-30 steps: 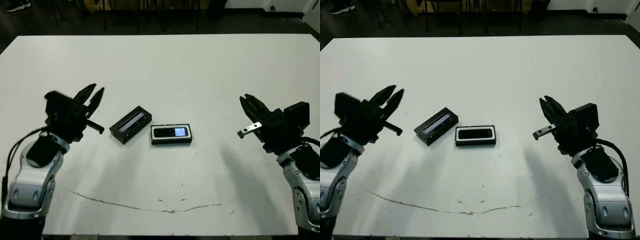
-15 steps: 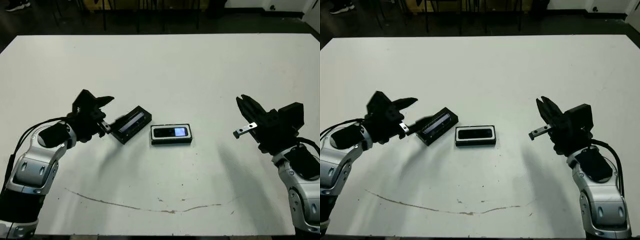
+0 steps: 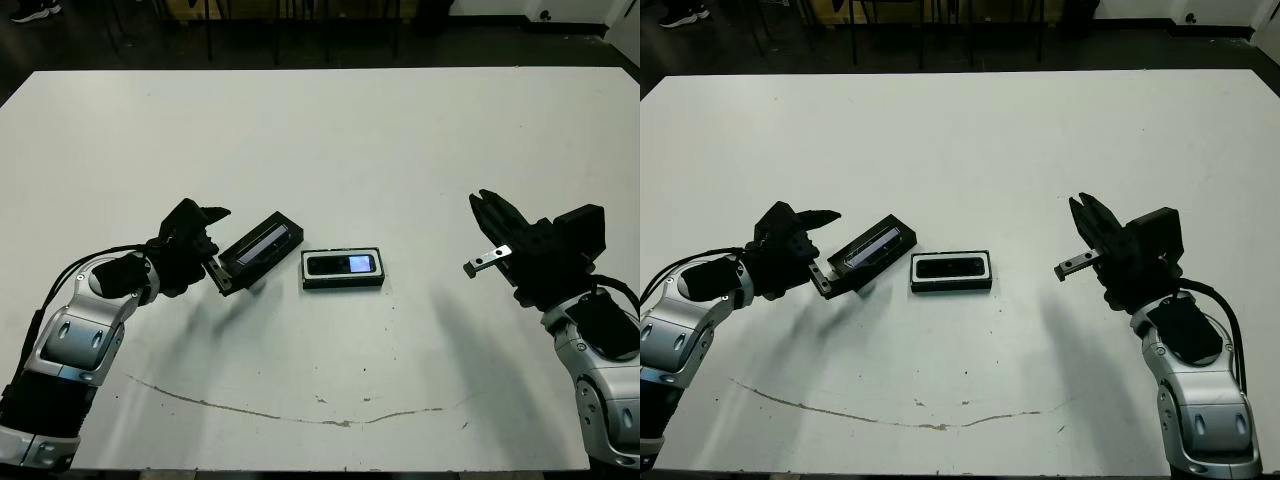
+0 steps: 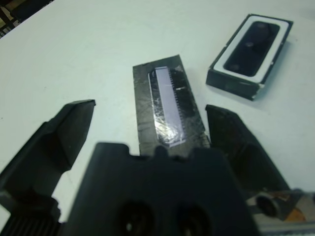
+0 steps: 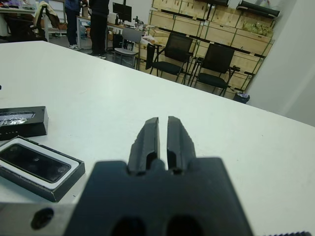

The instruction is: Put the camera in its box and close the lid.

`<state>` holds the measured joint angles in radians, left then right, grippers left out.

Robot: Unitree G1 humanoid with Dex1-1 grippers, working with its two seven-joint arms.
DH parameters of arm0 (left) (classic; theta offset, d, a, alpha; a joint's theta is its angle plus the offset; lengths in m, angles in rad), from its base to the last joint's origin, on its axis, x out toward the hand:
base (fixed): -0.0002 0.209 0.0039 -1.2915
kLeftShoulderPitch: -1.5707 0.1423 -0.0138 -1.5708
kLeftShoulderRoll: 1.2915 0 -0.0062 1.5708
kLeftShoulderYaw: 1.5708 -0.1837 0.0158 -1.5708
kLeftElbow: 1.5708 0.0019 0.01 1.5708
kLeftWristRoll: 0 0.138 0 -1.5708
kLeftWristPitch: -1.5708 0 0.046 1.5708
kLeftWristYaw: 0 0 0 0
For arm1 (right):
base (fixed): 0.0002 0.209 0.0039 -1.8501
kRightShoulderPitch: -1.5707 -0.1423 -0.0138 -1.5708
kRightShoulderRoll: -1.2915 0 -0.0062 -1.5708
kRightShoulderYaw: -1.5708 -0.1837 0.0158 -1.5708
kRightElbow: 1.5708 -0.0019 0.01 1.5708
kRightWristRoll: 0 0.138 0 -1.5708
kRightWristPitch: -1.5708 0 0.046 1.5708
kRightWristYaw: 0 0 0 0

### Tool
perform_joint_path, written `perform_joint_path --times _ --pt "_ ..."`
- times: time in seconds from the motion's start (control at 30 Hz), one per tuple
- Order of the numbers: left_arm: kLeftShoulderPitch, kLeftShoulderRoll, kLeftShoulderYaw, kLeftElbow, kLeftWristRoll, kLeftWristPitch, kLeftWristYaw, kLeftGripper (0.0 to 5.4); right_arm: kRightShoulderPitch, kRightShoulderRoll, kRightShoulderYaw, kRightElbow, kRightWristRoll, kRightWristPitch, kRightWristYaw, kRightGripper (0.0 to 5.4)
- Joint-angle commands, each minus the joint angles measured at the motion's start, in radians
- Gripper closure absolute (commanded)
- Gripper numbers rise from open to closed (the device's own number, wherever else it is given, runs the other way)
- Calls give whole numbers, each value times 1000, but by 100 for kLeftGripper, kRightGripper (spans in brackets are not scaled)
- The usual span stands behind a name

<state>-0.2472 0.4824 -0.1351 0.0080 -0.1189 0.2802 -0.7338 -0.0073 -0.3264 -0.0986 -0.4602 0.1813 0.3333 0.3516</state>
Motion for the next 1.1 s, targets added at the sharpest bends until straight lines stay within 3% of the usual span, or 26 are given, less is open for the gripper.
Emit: perform_joint_path --times 0.03,0.47,0.83,0.93,1.1 --pt "2 0 -6 30 7 -1 -4 2 15 -12 4 8 -3 14 0 540" --pt "-5 -3 -11 91 0 -18 -33 2 18 -19 12 -5 -17 37 -2 540" --pt "29 -39 -5 93 21 10 60 2 21 -20 14 -20 -20 50 -4 540" --pt "43 -64 7 81 8 37 90 31 22 -17 15 -28 -21 66 -12 540" --pt "62 -76 1 78 16 -5 114 122 24 -22 20 -32 -32 65 -11 540"
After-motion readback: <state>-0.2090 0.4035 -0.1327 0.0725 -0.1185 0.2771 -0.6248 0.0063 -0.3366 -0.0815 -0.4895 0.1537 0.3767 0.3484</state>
